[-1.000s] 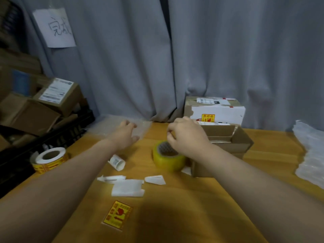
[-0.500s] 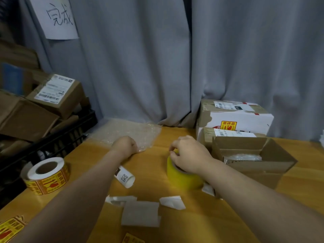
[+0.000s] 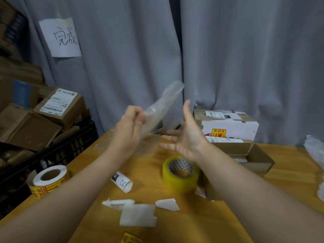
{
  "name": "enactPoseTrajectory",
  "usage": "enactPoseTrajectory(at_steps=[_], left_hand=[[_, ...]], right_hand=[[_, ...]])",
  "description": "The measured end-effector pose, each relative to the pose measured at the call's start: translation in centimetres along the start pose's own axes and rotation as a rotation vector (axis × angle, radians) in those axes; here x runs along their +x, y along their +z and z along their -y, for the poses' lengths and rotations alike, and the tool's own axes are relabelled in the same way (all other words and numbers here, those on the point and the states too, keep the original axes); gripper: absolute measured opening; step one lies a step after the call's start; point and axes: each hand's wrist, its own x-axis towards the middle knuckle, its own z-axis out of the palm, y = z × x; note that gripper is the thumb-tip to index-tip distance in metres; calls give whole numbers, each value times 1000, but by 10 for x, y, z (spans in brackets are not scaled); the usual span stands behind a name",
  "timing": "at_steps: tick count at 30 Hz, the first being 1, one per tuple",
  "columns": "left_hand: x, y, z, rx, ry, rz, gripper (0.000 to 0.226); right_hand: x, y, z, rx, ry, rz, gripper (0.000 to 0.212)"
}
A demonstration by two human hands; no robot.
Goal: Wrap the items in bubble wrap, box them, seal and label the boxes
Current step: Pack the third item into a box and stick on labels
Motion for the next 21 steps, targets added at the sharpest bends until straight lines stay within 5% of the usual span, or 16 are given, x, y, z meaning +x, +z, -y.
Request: enactPoseTrajectory(at_steps=[3,6,11,13,15,18,21], left_hand=[[-13,4,-35,151,366,315,28],[-19,11,-58,226,335,596,46],[2,8,-79,221,43,59,62],[21,3,-88,390,-76,105,87],[39,0,-95,506,-61,270,68],[56,-5,-110,310,-58,393,20],[65,-7,-127,110,-122,355,8]], right_hand=[[-7,0,25,6,-100,25,82],[-23,-14,38,-300,-386,-139,23],[-68,-52,65,-682,-583,-50,19],[-83,-62,75,-730,-599,3,16],[-98,-68,85,-666,-610,48,16],[-118,-78,103,-571,-530,150,7],[-143,-87,116,-633,-185,469,78]])
